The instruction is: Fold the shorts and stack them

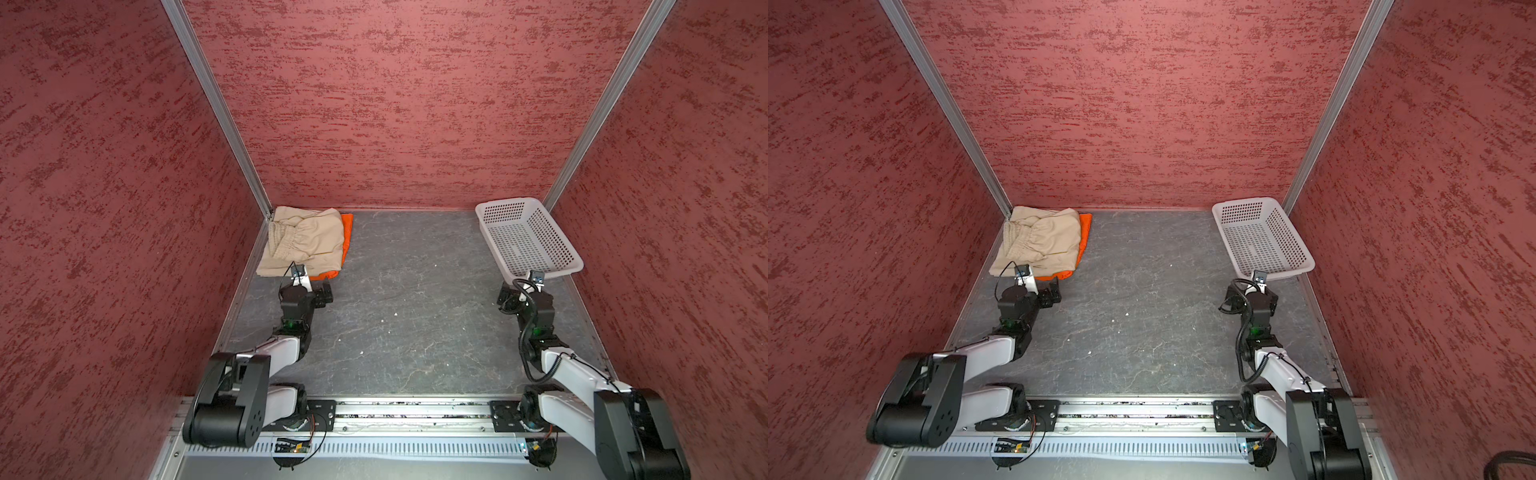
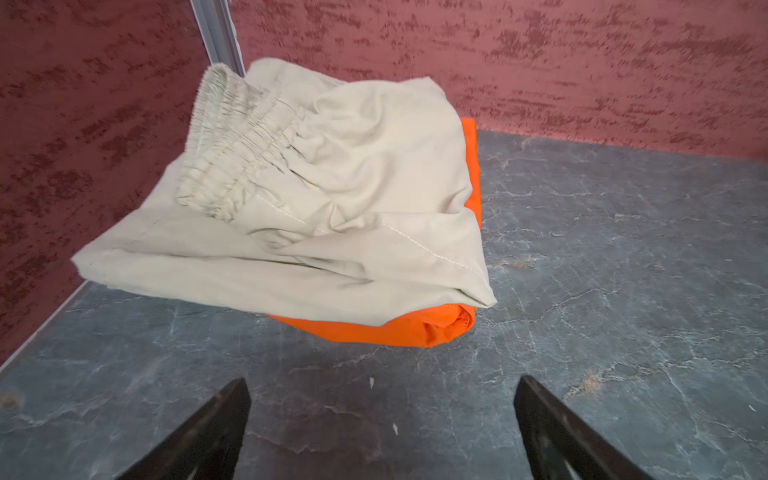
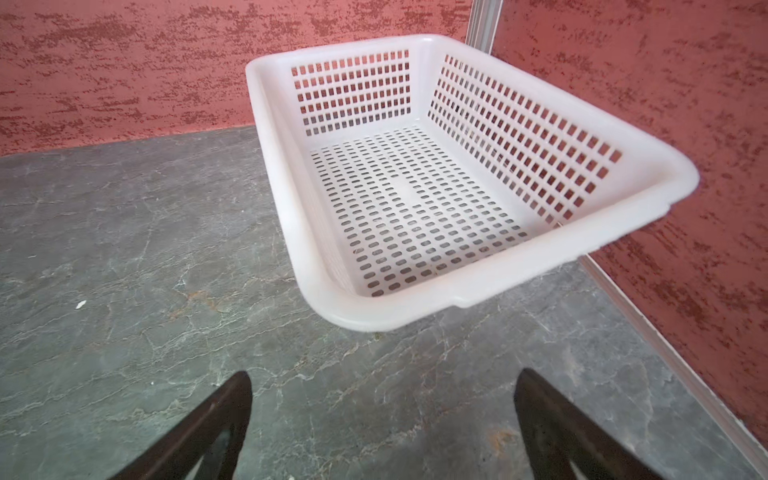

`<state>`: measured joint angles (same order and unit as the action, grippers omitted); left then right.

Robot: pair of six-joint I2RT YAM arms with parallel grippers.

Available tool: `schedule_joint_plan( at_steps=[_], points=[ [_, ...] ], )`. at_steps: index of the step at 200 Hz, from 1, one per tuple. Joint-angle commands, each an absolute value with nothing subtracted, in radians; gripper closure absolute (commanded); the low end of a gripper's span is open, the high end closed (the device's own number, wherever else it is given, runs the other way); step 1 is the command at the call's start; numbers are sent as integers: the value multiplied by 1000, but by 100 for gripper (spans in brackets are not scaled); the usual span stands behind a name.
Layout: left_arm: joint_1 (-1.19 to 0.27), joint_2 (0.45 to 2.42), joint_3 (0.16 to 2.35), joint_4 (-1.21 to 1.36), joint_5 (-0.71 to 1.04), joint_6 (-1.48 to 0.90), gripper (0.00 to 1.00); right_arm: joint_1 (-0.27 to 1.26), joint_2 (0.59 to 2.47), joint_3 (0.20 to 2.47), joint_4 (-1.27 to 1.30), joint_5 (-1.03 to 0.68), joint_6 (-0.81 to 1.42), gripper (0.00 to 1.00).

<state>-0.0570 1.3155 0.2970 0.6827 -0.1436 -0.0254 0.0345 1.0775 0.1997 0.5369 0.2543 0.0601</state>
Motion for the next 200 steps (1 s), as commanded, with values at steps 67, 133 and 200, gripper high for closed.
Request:
schedule_joint_plan(
  at_steps=[67, 133, 200],
  points=[
    [16, 1538, 361, 936, -98, -27, 0, 0, 1427, 197, 1217, 121, -7, 1],
    [16, 1535, 363, 928, -102, -27, 0, -2, 1558, 266, 1204, 237, 34, 1],
    [16, 1534, 362, 925, -100, -27, 1, -2, 1557, 259, 1215, 260, 41, 1]
  ],
)
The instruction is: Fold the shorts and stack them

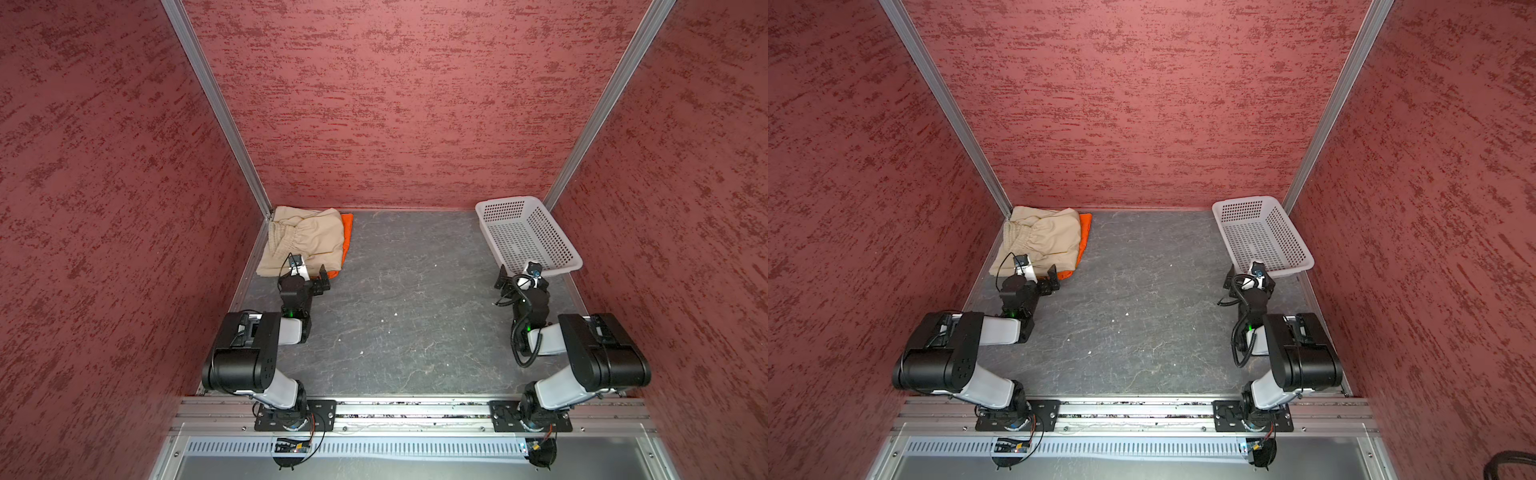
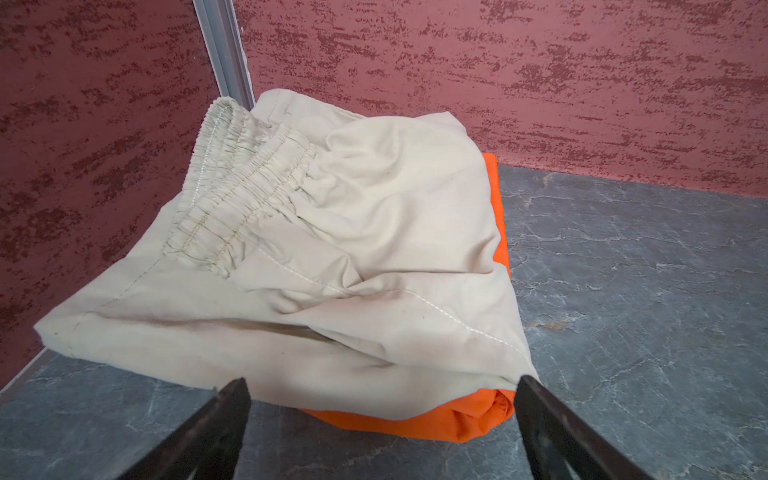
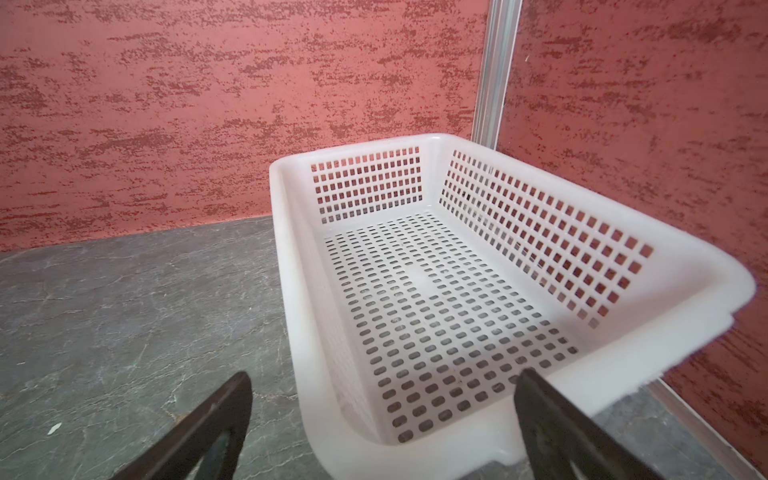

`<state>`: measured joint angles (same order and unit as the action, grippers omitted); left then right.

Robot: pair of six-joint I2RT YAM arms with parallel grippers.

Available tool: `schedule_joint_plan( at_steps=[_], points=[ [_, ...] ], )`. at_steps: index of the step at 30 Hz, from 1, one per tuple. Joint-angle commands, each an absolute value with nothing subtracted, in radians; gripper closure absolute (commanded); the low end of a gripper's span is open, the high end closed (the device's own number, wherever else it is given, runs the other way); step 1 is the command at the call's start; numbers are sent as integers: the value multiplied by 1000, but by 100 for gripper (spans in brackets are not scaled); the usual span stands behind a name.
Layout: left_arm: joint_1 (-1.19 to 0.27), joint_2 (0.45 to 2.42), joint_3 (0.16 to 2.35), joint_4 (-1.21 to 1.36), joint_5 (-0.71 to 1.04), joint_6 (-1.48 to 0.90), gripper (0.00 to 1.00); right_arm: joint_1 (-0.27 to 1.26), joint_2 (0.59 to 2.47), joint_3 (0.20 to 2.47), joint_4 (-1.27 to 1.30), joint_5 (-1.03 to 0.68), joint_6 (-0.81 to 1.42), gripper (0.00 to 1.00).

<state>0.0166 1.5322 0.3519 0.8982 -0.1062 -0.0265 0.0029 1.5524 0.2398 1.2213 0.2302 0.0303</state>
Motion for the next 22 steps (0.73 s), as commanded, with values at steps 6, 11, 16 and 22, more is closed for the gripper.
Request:
schedule_joint_plan(
  at_steps=[6, 11, 16, 22],
  points=[
    [16, 1535, 362, 925, -102, -27, 1, -2, 1556, 258, 1214, 259, 40, 1],
    [16, 1534, 362, 925, -100, -28, 0, -2, 1556, 258, 1213, 260, 41, 1],
    [19, 1536, 367, 919, -94, -29, 1, -2, 1556, 258, 1213, 260, 41, 1],
    [7, 1536, 366, 919, -103, -19, 0, -2, 1556, 261, 1210, 259, 40, 1]
  ],
)
